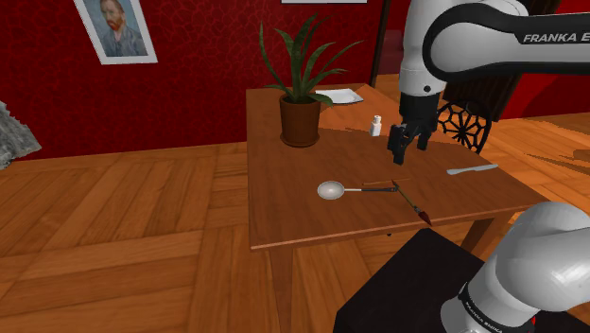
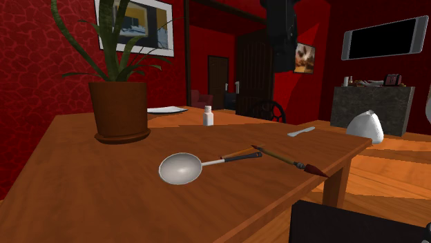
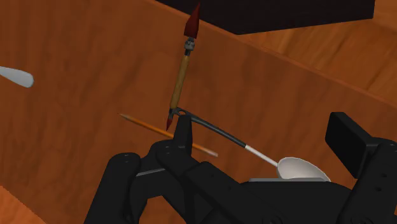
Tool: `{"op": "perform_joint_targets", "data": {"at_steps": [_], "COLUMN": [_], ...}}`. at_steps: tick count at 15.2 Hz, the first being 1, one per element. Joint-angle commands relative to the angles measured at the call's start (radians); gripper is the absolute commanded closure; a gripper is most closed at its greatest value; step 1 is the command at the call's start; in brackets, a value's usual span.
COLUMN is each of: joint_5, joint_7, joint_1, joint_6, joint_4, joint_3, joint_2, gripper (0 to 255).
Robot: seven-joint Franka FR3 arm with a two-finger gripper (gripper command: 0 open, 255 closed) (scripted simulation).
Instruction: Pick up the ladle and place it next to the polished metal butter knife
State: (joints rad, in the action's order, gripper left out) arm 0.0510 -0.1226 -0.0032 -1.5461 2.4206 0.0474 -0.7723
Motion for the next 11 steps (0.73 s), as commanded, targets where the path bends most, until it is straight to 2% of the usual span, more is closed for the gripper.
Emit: {"op": "perform_joint_targets", "data": {"at_steps": [1,6,11], "joint_5": [0.000,0.075,0.130], "joint_7": [0.000,0.286,0.566], "joint_1": [0.000,0.078,0.156], "joint_6": [0.000,-0.246,-0.506], "joint_4": [0.000,0.128,0.213], "joint_3": [0.000,-0.086,-0.177], "joint_2": [0.000,0.038,0.132], "gripper": [0,0,0]}}
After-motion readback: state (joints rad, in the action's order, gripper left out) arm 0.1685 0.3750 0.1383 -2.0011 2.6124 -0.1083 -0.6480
